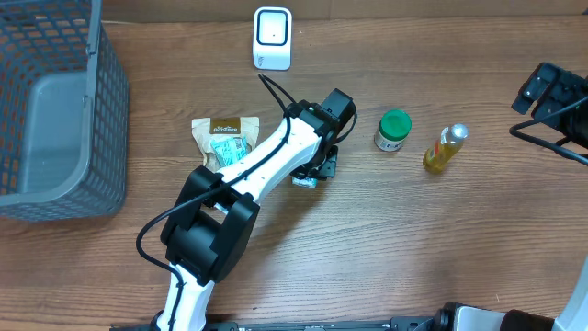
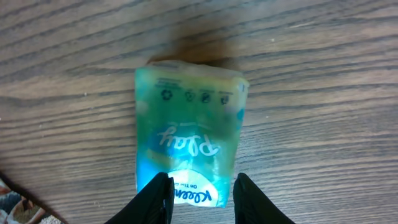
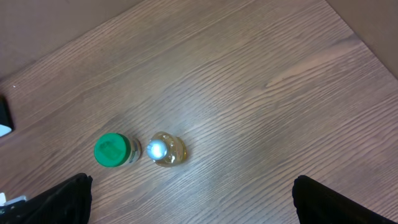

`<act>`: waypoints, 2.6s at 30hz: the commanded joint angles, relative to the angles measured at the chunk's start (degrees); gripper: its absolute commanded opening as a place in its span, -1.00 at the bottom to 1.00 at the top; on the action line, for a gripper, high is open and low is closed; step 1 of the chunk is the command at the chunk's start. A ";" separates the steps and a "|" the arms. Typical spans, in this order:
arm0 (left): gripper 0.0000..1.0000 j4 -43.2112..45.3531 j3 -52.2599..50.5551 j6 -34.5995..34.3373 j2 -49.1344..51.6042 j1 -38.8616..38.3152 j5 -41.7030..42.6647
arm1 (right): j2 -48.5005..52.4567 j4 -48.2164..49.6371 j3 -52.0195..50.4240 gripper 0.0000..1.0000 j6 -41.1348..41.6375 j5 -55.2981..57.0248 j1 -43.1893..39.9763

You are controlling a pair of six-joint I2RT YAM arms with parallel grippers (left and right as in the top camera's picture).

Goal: Scan the item barcode

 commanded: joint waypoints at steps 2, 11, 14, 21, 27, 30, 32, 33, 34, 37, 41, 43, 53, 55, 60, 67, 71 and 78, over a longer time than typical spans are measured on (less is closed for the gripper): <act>-0.36 1.01 -0.24 2.93 -0.87 -1.01 -2.25 | -0.04 0.17 0.09 1.00 -0.28 0.13 -0.13; -0.38 3.06 -0.24 3.08 -0.87 -1.20 -2.64 | -0.04 0.20 0.09 1.00 -0.28 0.13 -0.13; -0.38 3.15 -0.26 3.10 -0.87 -1.18 -2.82 | -0.04 0.17 0.09 1.00 -0.28 0.13 -0.13; -0.42 3.19 -0.26 3.10 -0.87 -1.29 -3.78 | -0.04 0.17 0.09 1.00 -0.28 0.13 -0.13; -0.47 3.61 -0.28 3.10 -0.85 -1.40 -4.17 | -0.04 0.17 0.09 1.00 -0.28 0.13 -0.13; -0.46 3.82 -0.28 3.10 -0.76 -1.68 -4.15 | -0.04 0.17 0.09 1.00 -0.28 0.13 -0.13; -0.44 4.04 -0.28 3.08 -0.46 -1.99 -4.15 | -0.04 0.17 0.09 1.00 -0.28 0.13 -0.13; -0.43 4.11 -0.28 3.08 -0.17 -2.12 -4.17 | -0.04 0.17 0.09 1.00 -0.28 0.13 -0.13; -0.42 4.17 -0.31 3.08 -0.02 -2.25 -4.17 | -0.04 0.17 0.09 1.00 -0.28 0.13 -0.13; -0.39 4.17 -0.31 3.08 0.90 -2.54 -4.17 | -0.04 0.17 0.09 1.00 -0.28 0.13 -0.13; -0.39 4.00 -0.31 3.08 1.97 -2.58 -5.95 | -0.04 0.17 0.09 1.00 -0.28 0.13 -0.13; -0.38 4.00 -0.31 3.08 2.47 -2.58 -6.78 | -0.04 0.17 0.09 1.00 -0.28 0.13 -0.13; -0.37 3.85 -0.31 3.06 4.33 -2.67 -6.93 | -0.04 0.20 0.09 1.00 -0.28 0.13 -0.13; -0.37 3.96 -0.31 3.06 4.70 -2.67 -6.91 | -0.04 0.17 0.09 1.00 -0.28 0.13 -0.13; -0.37 4.20 -0.31 2.58 5.90 -2.69 -6.51 | -0.04 0.17 0.09 1.00 -0.28 0.13 -0.13; -0.37 3.93 -0.31 2.45 8.46 -2.73 -6.25 | -0.04 0.17 0.09 1.00 -0.28 0.13 -0.13; -0.78 2.95 -0.31 2.45 8.57 -2.73 -4.94 | -0.04 0.17 0.09 1.00 -0.28 0.13 -0.13; -0.91 2.03 0.70 3.58 7.17 -1.40 0.61 | -0.04 0.17 0.09 1.00 -0.28 0.13 -0.13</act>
